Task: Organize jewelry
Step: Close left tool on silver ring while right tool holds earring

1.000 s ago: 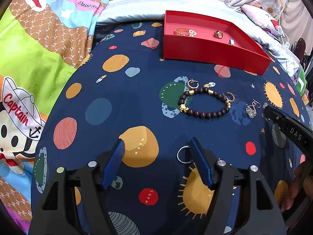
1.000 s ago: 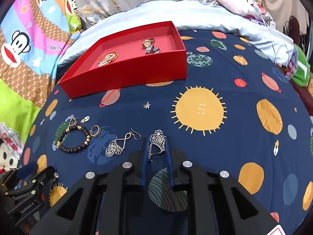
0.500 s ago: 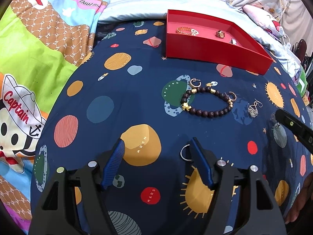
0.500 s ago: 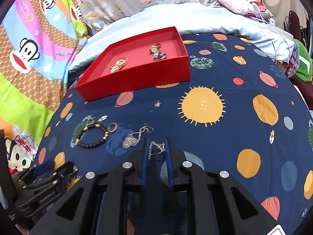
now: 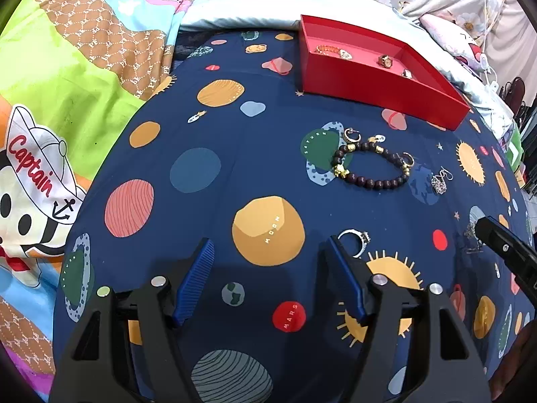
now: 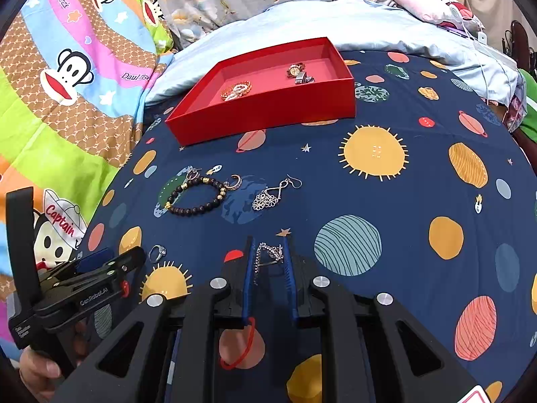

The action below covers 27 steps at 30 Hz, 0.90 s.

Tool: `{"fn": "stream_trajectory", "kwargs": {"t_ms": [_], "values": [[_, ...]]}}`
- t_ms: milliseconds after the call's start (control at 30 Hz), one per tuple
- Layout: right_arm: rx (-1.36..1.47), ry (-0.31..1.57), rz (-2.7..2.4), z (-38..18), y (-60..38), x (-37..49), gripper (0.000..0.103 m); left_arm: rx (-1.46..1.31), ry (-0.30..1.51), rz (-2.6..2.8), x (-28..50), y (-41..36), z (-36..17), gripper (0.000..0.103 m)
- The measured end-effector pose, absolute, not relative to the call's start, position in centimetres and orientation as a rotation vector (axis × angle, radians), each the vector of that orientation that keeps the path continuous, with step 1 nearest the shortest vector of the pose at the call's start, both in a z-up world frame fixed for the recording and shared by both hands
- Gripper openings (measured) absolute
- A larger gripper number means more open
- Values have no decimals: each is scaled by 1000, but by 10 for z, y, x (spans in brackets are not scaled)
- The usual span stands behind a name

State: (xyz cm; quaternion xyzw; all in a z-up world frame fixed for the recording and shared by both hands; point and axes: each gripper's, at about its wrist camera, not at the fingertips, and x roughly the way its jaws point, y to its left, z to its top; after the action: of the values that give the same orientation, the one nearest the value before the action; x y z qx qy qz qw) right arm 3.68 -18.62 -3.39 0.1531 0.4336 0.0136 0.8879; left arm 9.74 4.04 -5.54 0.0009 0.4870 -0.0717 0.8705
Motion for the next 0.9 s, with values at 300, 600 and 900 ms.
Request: {"fn": "stream_trajectory", "kwargs": {"t_ms": [300,600,900], "values": [[325,893,26,-30,-190,38,15,-46,1023,-234,95,26,-49,66],[328,890,21,-30,-193,37,15,59,997,-264,92,-6,-53,50],[336,889,22,-29,-196,37,15,99,982,-272,89,-14,-53,23]]}}
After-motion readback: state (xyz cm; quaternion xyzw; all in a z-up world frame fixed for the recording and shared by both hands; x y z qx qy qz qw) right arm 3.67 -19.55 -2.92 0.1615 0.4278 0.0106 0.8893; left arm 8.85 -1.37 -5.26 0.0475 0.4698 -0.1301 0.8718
